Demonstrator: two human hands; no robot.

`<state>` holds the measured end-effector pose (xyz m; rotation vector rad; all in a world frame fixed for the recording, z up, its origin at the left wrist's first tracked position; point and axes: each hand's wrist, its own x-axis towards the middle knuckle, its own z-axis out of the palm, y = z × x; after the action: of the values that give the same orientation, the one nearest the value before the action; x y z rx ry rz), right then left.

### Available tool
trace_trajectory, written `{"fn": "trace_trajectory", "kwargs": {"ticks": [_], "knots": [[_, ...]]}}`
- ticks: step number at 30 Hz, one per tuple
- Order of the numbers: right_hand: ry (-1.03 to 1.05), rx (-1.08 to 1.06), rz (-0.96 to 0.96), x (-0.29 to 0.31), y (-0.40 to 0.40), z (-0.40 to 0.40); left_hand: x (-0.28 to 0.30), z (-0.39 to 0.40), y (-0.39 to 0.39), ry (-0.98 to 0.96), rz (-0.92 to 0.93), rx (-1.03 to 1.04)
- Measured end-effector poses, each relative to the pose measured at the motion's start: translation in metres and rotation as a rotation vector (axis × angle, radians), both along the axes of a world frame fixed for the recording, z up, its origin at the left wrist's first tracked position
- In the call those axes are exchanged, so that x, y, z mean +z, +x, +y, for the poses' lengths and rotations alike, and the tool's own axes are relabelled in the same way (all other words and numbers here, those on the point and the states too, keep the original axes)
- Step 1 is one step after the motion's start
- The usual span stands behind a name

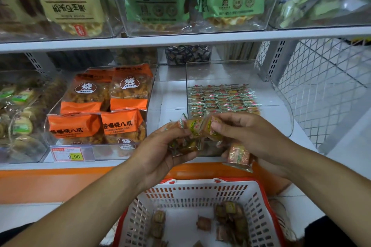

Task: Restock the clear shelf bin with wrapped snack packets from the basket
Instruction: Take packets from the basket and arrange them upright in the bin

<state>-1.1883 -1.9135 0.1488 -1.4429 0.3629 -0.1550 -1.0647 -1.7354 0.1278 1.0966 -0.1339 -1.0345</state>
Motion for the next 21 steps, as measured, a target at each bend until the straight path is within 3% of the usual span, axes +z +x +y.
{"fn": "trace_trajectory", "kwargs": {"ticks": [7,16,21], "knots": [[-0.101,0.059,-0.007,0.0,-0.002,-0.007,-0.001,0.001,-0.001,0.021,0.008,-0.008],[-0.55,0.14,-0.08,0.013,-0.005,-0.023,-0.003,0.001,-0.002,0.122,-0.068,-0.066],[-0.575,0.24,-0.057,0.015,-0.007,-0.029,-0.002,0.002,-0.003,0.198,-0.151,-0.156]]}}
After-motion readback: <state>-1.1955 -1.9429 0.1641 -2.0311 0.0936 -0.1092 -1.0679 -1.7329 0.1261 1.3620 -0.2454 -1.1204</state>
